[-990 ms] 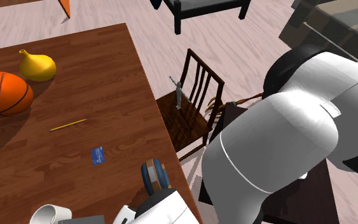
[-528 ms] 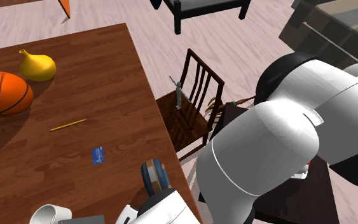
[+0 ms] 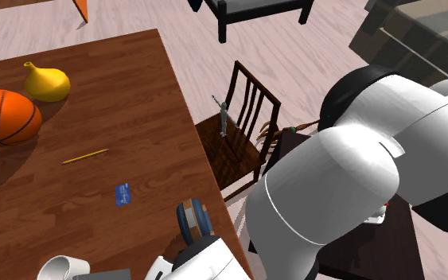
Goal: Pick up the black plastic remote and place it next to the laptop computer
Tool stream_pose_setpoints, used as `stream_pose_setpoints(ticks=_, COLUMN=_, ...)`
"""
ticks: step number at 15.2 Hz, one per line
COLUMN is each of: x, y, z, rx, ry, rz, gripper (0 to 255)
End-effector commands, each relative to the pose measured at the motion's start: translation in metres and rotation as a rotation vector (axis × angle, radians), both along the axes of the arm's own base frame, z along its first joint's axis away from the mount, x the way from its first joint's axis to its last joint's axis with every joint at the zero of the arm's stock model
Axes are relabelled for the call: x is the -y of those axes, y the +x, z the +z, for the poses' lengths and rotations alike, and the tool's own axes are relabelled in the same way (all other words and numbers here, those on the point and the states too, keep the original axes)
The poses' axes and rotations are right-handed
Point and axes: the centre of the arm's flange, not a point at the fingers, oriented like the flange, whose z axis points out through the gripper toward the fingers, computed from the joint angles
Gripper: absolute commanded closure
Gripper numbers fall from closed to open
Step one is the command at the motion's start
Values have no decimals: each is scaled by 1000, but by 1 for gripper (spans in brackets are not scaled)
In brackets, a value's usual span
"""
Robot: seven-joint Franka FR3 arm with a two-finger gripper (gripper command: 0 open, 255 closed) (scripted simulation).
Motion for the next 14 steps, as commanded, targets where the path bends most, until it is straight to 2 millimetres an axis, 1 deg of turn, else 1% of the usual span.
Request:
stream_pose_setpoints(ticks=1, x=0, y=0, z=0, rx=0, ry=0, rz=0, gripper=0)
stream_pose_setpoints(ticks=2, x=0, y=0, z=0, rx=0, ry=0, rz=0, gripper=0)
stream_pose_setpoints(ticks=5, x=-2, y=-2, z=39, rx=0, ry=0, rz=0, gripper=0)
stream_pose_setpoints(ticks=6, x=-3, y=-3, z=50, rx=0, ry=0, rz=0, gripper=0)
stream_pose_setpoints(ticks=14, x=-3, y=-3, z=50, rx=0, ry=0, rz=0, gripper=0)
